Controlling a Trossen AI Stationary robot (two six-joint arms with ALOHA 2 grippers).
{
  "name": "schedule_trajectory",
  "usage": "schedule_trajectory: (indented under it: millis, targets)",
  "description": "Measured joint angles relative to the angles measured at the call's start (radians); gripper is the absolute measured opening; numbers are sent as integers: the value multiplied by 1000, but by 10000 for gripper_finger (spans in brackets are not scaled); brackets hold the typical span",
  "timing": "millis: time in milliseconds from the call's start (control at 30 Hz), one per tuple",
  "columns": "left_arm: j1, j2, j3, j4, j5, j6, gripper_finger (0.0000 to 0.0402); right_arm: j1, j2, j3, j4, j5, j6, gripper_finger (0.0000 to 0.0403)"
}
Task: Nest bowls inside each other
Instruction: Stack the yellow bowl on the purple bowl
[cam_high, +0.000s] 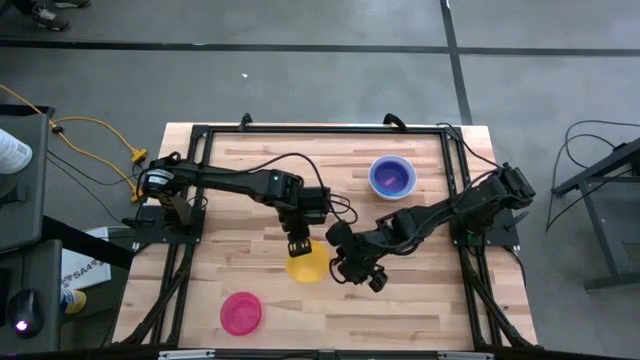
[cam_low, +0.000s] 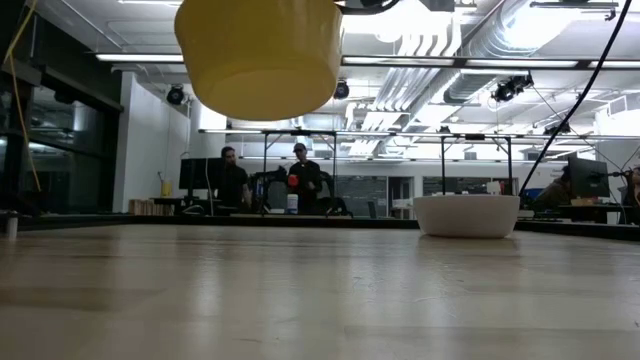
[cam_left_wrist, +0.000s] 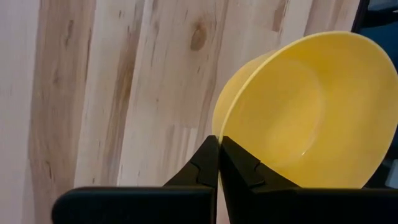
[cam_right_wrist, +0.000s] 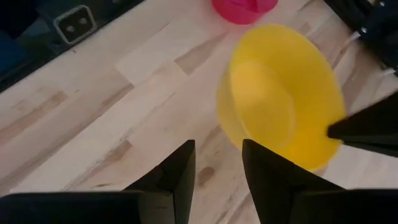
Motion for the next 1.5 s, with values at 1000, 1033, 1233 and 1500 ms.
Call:
schedule_trajectory:
  millis: [1000, 1033, 1233, 1500]
  targets:
    - [-1, 0, 0, 13, 19, 43, 0, -74, 4, 0, 85, -142, -25, 126]
    - [-1, 0, 0, 13, 19, 42, 0, -74, 4, 0, 85, -142, -25, 126]
    - [-16, 0, 0, 14, 25, 31, 0, -103, 4, -16, 96, -152, -22, 126]
    - [-20, 1, -1, -6, 15, 27, 0, -117, 5, -23, 118, -198, -19, 126]
